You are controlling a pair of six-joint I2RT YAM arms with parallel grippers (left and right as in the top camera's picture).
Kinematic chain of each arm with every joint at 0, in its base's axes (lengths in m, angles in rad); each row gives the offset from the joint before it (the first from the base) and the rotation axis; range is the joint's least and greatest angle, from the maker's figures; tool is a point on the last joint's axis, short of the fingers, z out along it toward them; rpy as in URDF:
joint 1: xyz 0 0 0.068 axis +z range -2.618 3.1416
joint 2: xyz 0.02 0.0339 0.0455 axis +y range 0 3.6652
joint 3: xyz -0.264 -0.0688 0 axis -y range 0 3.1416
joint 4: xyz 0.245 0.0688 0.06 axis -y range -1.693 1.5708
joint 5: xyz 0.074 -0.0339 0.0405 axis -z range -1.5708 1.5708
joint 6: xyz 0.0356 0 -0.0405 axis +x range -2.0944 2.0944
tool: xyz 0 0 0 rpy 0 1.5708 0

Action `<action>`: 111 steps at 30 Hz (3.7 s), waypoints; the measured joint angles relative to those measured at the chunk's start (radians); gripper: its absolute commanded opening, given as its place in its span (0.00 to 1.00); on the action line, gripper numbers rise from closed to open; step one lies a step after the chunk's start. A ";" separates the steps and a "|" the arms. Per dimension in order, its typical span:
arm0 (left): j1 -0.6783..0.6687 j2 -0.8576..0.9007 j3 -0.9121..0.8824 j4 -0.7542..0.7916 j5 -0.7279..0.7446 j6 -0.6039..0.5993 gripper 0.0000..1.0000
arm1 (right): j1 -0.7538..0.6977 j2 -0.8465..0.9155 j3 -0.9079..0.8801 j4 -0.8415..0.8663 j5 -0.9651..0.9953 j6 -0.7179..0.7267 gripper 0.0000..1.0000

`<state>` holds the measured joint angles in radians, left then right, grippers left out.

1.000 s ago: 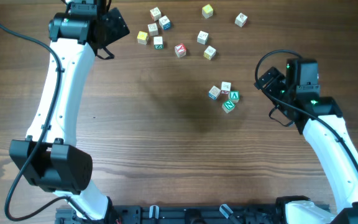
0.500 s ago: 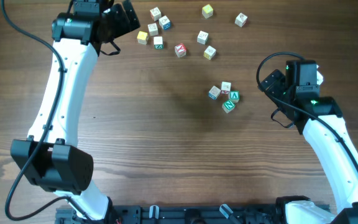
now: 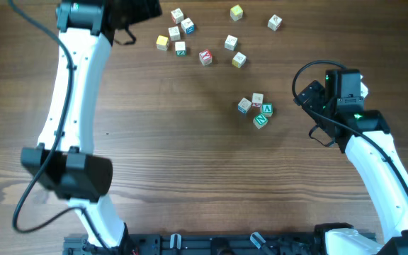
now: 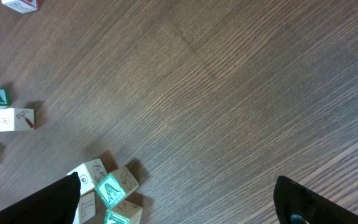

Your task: Form a circle

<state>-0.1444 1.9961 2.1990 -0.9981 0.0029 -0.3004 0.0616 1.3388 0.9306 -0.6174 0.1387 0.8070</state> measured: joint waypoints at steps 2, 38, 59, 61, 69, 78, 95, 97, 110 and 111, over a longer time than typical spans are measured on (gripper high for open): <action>-0.002 0.105 0.148 -0.049 0.004 0.014 0.97 | 0.000 0.000 0.000 0.000 -0.004 0.000 1.00; -0.084 0.671 0.212 0.339 -0.125 0.124 0.82 | 0.000 0.001 0.000 -0.056 -0.007 0.000 1.00; -0.089 0.693 0.212 0.343 -0.121 0.138 0.58 | 0.000 0.004 0.000 -0.056 -0.007 0.000 1.00; -0.089 0.693 0.212 0.341 -0.122 0.138 0.65 | 0.000 0.004 0.000 -0.056 -0.007 0.000 1.00; -0.090 0.693 0.212 0.409 -0.117 0.139 0.70 | 0.000 0.004 0.000 -0.056 -0.007 0.000 1.00; -0.095 0.693 0.212 0.375 -0.113 0.150 0.57 | 0.000 0.027 0.000 -0.053 -0.007 0.000 1.00; -0.100 0.691 0.212 0.356 -0.110 0.161 0.28 | 0.000 0.035 0.000 -0.052 -0.014 0.000 1.00; -0.100 0.689 0.212 0.351 -0.110 0.161 0.28 | 0.000 0.039 0.000 -0.052 -0.015 0.000 1.00; -0.100 0.510 0.212 0.200 -0.110 0.161 0.24 | 0.000 0.040 0.000 -0.052 -0.019 0.000 1.00; -0.100 0.483 0.212 0.179 -0.110 0.161 0.24 | 0.000 0.040 0.000 -0.052 -0.019 0.000 1.00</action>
<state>-0.2447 2.4794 2.4115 -0.8196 -0.1074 -0.1390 0.0616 1.3785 0.9306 -0.6693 0.1200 0.8066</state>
